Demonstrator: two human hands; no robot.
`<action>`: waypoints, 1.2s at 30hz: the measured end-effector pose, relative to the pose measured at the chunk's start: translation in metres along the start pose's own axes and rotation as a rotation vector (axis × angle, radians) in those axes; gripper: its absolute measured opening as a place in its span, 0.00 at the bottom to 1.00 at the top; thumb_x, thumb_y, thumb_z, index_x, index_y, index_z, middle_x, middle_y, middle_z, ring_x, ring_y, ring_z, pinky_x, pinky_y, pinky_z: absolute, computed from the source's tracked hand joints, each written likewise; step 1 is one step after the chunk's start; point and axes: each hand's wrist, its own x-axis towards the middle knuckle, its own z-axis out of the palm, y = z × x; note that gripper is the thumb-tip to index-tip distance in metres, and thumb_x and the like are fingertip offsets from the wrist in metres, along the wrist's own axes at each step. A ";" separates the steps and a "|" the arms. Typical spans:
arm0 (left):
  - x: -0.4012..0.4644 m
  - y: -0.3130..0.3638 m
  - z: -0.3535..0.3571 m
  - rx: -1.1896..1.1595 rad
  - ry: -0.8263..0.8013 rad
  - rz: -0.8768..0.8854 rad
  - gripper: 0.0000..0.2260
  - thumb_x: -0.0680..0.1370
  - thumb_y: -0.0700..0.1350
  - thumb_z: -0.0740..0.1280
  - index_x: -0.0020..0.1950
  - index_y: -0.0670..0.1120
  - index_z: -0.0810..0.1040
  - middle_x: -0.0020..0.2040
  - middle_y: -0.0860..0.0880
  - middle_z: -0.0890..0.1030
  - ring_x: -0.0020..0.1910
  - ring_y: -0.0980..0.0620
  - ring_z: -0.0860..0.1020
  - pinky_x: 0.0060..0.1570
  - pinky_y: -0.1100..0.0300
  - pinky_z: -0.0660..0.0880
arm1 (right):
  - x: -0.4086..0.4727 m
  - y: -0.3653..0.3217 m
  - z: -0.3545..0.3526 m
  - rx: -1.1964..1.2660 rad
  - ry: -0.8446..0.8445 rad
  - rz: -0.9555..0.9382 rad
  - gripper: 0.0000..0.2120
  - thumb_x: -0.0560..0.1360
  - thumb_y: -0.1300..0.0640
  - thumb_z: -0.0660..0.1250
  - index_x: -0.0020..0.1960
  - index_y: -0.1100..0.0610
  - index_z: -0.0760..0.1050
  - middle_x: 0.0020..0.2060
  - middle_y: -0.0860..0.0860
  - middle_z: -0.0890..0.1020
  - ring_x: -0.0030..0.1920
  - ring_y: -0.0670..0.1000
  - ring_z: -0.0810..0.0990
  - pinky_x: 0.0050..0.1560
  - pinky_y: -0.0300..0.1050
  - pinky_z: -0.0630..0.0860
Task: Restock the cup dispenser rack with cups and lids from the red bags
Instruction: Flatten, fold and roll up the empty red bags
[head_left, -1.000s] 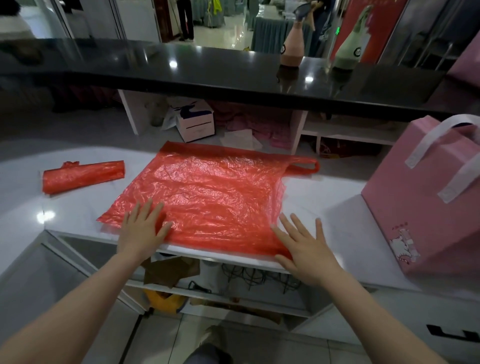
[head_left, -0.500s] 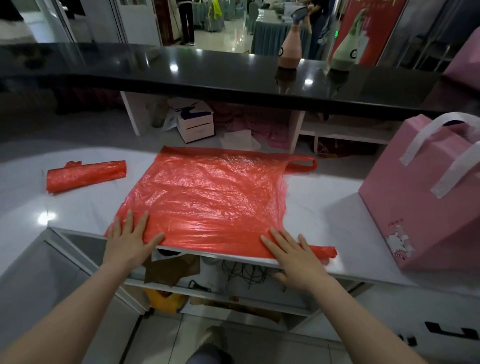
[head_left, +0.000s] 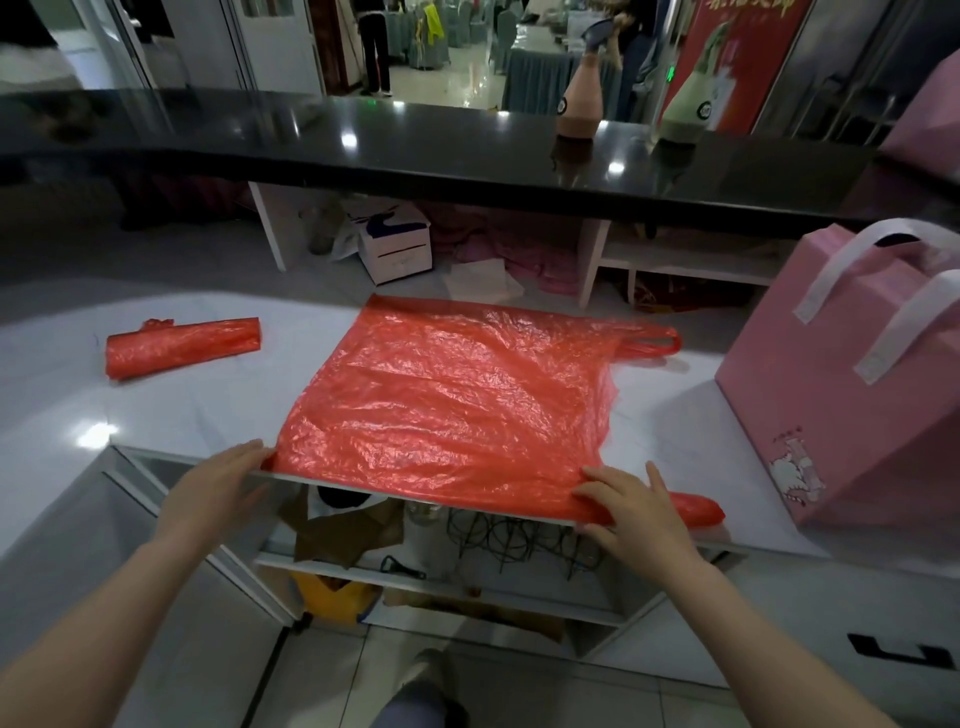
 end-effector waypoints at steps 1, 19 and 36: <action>0.002 0.003 -0.001 0.003 0.024 0.021 0.22 0.69 0.38 0.76 0.62 0.44 0.79 0.61 0.41 0.80 0.55 0.38 0.80 0.53 0.40 0.77 | -0.001 0.000 -0.001 -0.003 0.016 -0.012 0.21 0.75 0.42 0.66 0.67 0.42 0.71 0.72 0.42 0.67 0.72 0.45 0.63 0.73 0.59 0.37; 0.036 0.019 -0.033 -0.636 0.175 -0.254 0.06 0.76 0.37 0.69 0.50 0.45 0.77 0.45 0.47 0.81 0.43 0.52 0.79 0.45 0.59 0.74 | 0.025 -0.011 -0.052 0.022 0.480 0.288 0.09 0.79 0.57 0.62 0.54 0.53 0.80 0.49 0.50 0.82 0.57 0.56 0.77 0.69 0.73 0.47; 0.097 -0.021 -0.040 -1.087 0.280 -0.536 0.08 0.81 0.48 0.61 0.58 0.52 0.76 0.47 0.49 0.80 0.43 0.49 0.79 0.44 0.52 0.77 | 0.086 -0.035 -0.025 0.915 0.154 0.422 0.43 0.67 0.41 0.74 0.75 0.52 0.58 0.68 0.49 0.68 0.65 0.48 0.66 0.63 0.47 0.67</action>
